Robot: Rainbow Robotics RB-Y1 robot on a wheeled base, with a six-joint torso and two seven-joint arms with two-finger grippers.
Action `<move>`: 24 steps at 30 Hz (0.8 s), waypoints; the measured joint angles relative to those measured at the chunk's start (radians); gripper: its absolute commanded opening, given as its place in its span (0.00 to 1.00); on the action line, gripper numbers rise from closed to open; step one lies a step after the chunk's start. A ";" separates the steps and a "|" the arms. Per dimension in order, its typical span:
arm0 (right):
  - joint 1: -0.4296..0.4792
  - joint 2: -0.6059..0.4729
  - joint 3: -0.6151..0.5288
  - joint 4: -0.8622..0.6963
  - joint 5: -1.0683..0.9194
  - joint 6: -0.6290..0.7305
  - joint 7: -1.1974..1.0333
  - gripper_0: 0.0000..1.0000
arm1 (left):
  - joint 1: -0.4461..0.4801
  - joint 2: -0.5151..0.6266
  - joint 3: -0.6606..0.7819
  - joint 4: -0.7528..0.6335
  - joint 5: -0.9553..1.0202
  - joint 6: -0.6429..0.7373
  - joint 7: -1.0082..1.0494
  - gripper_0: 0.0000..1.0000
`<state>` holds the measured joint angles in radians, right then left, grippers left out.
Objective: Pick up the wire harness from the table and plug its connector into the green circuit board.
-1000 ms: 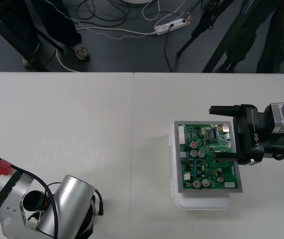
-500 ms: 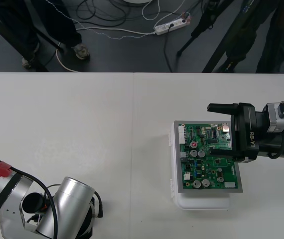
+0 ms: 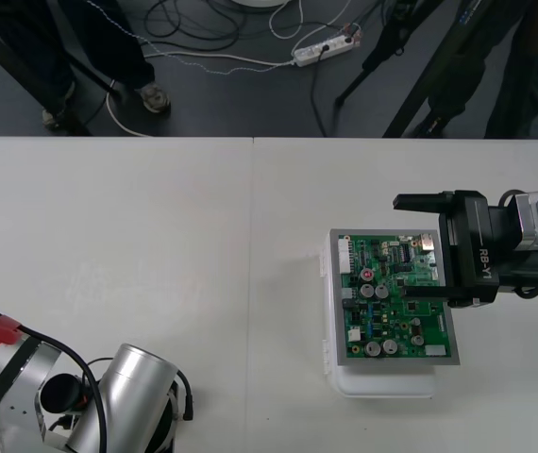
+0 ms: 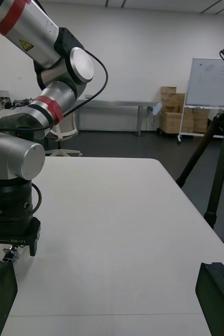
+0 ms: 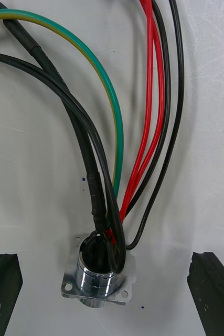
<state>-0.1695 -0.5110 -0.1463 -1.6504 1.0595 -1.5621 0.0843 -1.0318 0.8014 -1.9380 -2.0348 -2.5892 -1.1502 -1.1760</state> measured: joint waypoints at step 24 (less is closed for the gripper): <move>-0.025 0.000 0.000 0.000 0.000 0.000 -0.019 1.00 | 0.012 -0.042 0.000 0.057 -0.014 0.000 0.013 0.93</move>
<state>-0.1945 -0.5110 -0.1465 -1.6502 1.0595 -1.5622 0.0658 -1.0197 0.7599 -1.9381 -1.9778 -2.6030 -1.1505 -1.1626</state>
